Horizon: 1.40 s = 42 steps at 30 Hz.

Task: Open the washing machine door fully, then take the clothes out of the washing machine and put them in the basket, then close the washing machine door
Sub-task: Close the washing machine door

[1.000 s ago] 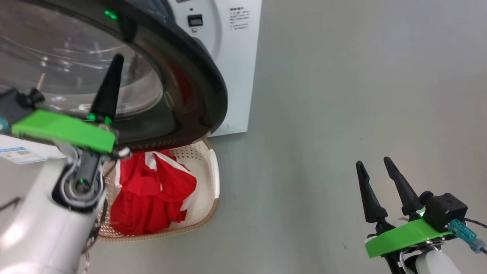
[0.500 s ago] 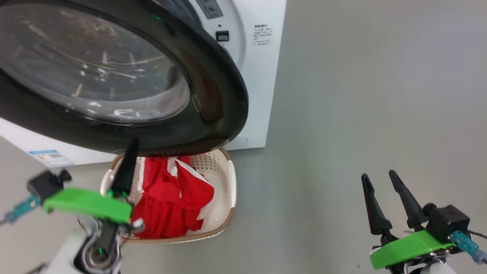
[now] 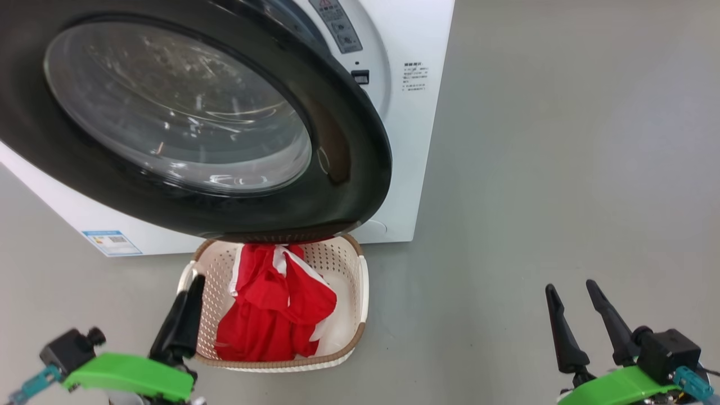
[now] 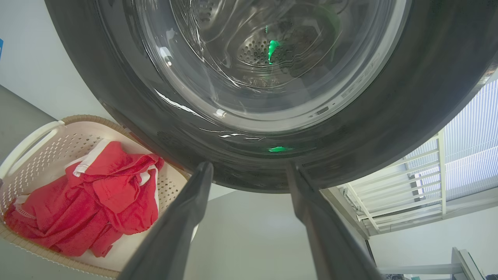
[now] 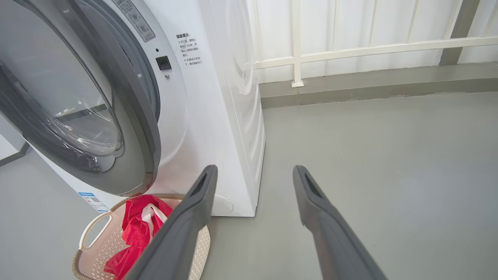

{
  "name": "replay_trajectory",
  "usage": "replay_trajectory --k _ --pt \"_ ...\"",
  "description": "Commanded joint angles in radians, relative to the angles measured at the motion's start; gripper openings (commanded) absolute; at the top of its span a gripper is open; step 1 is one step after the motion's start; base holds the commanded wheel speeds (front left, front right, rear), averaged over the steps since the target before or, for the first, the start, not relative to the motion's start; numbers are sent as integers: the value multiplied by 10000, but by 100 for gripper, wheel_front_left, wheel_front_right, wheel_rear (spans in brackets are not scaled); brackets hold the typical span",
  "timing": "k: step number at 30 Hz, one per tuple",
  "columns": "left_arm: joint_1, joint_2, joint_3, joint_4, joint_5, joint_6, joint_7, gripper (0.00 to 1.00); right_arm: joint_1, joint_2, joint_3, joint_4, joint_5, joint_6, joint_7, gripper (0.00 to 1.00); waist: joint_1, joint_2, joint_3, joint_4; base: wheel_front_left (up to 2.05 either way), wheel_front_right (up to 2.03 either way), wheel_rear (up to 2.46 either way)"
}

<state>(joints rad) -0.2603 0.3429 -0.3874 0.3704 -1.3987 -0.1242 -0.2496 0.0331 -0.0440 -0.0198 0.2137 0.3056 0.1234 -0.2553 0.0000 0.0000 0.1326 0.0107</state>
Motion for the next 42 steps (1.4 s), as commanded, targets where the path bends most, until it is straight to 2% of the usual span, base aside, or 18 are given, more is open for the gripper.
replay_trajectory --k 1,10,20,27,30,31,36,42 --pt "-22 205 444 -192 147 -65 -119 100 -10 -62 191 -221 -98 73 -65 100 0 0 -75 41 0 0 0" --pt "880 29 1342 -269 1782 -65 -121 100 297 -62 29 -230 -131 73 -65 100 0 0 -278 -31 0 0 0" --pt "1771 -346 2691 -150 4809 -65 -121 100 525 -62 -166 -287 -128 73 -65 100 0 0 -370 -246 0 0 0" --pt "2166 -773 3626 -371 7619 -65 -121 100 534 -62 -268 -305 -138 73 -65 100 0 0 -340 -245 0 0 0" --pt "2327 -1198 4311 -661 8755 -65 -122 100 546 -62 -294 -314 -130 73 -65 100 0 0 -347 -230 0 0 0" --pt "2327 -1198 4311 -661 8755 -65 -122 100 546 -62 -294 -314 -130 73 -65 100 0 0 -347 -230 0 0 0" --pt "2638 -1772 4874 -1172 10494 -65 -122 100 514 -62 -302 -333 -119 73 -65 100 0 0 -333 -215 0 0 0" --pt "2797 -2241 5312 -1465 11364 -65 -122 100 495 -62 -333 -343 -114 73 -65 100 0 0 -335 -194 0 0 0"
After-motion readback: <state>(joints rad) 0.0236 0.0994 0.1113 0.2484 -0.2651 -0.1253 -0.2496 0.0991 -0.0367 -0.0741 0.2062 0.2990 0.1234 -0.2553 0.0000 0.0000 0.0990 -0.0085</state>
